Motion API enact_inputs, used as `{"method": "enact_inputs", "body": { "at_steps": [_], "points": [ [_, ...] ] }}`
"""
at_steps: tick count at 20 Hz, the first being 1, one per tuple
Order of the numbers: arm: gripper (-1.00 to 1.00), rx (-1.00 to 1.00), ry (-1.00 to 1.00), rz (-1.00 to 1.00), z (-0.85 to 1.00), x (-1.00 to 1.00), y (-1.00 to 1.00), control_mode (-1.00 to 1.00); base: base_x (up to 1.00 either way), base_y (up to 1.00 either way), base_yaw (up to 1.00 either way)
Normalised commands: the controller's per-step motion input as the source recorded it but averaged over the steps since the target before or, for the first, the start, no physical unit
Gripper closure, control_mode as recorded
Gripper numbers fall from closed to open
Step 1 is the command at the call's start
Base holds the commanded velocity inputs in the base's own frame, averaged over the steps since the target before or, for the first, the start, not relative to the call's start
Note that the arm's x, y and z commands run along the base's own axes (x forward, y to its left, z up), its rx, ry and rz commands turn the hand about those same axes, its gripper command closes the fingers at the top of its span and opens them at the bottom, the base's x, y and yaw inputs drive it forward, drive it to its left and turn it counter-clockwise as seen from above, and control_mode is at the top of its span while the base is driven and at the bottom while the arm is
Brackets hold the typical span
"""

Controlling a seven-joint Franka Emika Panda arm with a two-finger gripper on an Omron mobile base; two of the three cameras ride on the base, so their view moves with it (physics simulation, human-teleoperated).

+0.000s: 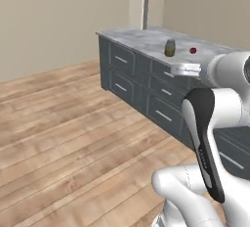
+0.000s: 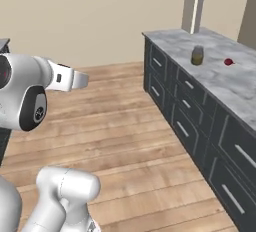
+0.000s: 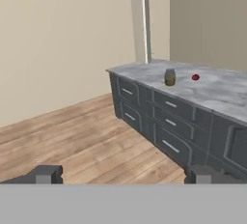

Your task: Pick the jar and candle from the dining table and place them in the open cabinet. Close the cabinet after placing the objects.

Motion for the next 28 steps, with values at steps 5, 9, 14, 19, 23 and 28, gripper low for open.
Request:
{"method": "enact_inputs", "body": {
  "at_steps": [5,9,14,19,23,28],
  "points": [
    [-1.00,0.00,0.00,0.00,0.00,0.00,0.00,1.00,0.57,0.44,-0.34],
    [-1.00,0.00,0.00,0.00,0.00,0.00,0.00,1.00,0.55,0.44,-0.34],
    [-1.00,0.00,0.00,0.00,0.00,0.00,0.00,1.00,0.49,0.43,-0.36],
    [-1.00,0.00,0.00,0.00,0.00,0.00,0.00,1.00,0.46,0.45,-0.38],
    [-1.00,0.00,0.00,0.00,0.00,0.00,0.00,1.00,0.46,0.51,-0.39],
    [-1.00,0.00,0.00,0.00,0.00,0.00,0.00,1.00,0.45,0.51,-0.37]
  ]
}}
